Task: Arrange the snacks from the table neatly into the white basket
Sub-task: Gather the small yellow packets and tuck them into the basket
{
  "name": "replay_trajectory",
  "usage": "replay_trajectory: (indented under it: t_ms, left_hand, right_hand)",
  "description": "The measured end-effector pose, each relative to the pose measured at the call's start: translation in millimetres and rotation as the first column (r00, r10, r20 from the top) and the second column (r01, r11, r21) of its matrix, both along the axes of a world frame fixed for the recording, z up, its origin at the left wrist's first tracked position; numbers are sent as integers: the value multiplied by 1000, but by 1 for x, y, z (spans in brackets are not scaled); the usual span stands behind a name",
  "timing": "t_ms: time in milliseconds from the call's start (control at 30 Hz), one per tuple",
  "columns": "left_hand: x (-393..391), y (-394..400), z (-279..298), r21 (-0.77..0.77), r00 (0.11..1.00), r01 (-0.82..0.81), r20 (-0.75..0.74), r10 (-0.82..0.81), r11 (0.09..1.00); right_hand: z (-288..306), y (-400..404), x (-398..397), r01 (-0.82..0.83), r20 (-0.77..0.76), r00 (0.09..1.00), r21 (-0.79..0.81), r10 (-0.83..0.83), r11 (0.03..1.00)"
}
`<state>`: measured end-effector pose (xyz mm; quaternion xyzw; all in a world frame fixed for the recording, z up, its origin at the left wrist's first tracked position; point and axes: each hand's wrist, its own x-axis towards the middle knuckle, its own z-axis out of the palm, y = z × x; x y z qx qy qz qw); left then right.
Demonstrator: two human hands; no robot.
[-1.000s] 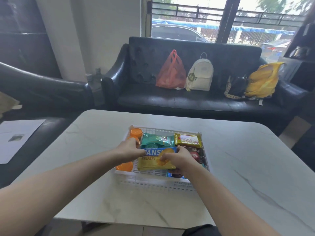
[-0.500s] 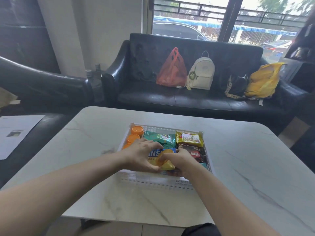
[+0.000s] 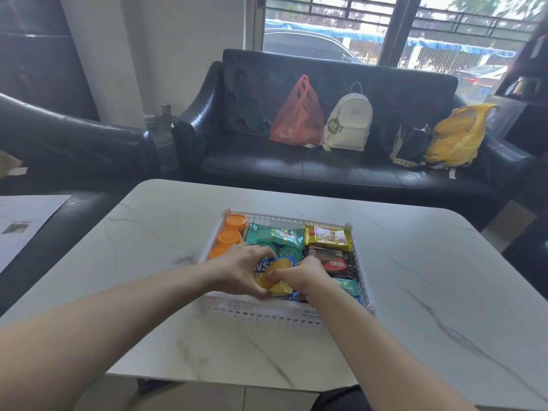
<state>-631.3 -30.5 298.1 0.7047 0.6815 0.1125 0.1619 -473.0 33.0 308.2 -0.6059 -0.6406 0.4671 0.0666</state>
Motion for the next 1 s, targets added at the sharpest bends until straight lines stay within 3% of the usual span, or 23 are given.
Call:
replay_trajectory:
  t_ms: [133,333,633,867,1000]
  left_hand:
    - [-2,2,-2,-22,1000,-10,7,10,1000]
    - [-6,7,-4,-92,996,-15,92,23,996]
    - [0,5,-8,-84,986,-2,163,16,996]
    - [3,7,-9,-92,989,0,150,14,996]
    - [7,9,-13,-102,994,-21,105,32,995]
  right_hand:
    - [2,1,0,-22,54,998,18,21,1000]
    - [4,13,4,95,-35,995,-23,-96,995]
    - [-12,22,16,-87,122,990,133,71,987]
    - [-16,17,27,-364,354,906,370,232,855]
    - [-18,16,32,-449,399,870,396,290,801]
